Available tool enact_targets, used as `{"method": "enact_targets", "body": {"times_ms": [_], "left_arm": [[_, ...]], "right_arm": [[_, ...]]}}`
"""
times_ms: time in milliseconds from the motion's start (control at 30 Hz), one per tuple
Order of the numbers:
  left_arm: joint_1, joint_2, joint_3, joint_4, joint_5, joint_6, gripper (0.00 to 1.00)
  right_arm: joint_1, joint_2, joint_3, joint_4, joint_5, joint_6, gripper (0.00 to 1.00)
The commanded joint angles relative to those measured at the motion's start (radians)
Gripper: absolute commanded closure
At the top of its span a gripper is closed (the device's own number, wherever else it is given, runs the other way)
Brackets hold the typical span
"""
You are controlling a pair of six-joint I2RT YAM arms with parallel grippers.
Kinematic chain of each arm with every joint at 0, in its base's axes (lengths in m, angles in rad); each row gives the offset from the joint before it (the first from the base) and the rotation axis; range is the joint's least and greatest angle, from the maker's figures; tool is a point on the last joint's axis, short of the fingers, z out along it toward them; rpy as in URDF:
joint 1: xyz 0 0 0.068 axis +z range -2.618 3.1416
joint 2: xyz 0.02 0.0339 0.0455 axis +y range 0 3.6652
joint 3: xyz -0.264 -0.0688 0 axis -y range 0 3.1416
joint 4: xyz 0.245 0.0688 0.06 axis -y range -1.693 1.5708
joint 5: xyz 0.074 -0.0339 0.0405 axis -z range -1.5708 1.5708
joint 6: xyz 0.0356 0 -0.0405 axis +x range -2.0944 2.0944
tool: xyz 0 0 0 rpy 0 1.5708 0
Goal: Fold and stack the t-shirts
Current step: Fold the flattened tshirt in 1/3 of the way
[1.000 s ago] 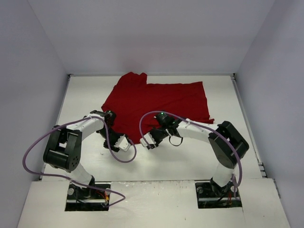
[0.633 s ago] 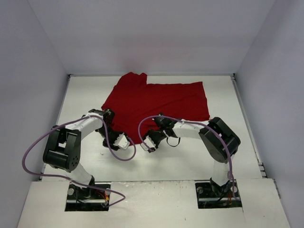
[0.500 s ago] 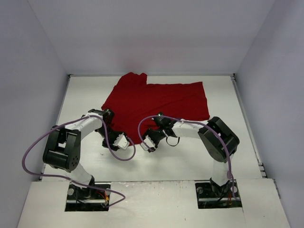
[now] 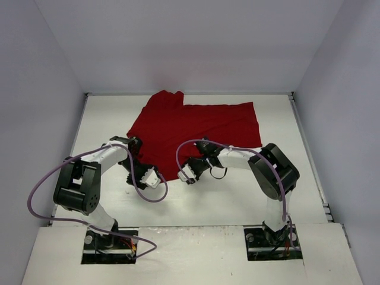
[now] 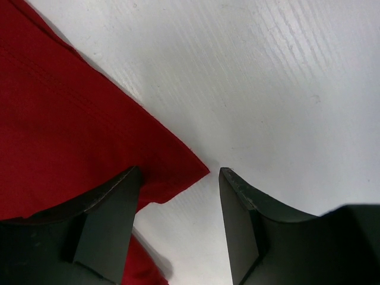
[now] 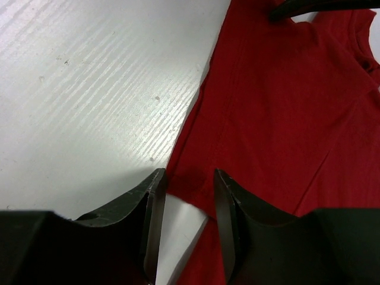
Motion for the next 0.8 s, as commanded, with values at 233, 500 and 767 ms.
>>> {"method": "enact_targets", "body": {"times_ms": [233,500,767], "left_arm": [[0.002,0.051,0.069,-0.052,0.011,0.082,0.63],[0.008,0.014,0.054,-0.052,0.037,0.096,0.89],[0.033,-0.178,0.071,-0.051,0.164,-0.070,1.00]], "right_arm": [[0.005,0.077,0.139,-0.126,0.030,0.095,0.96],[0.007,0.015,0.094,-0.154,0.024,0.102,1.00],[-0.018,-0.150,0.136,-0.153,-0.042,0.303,1.00]]}}
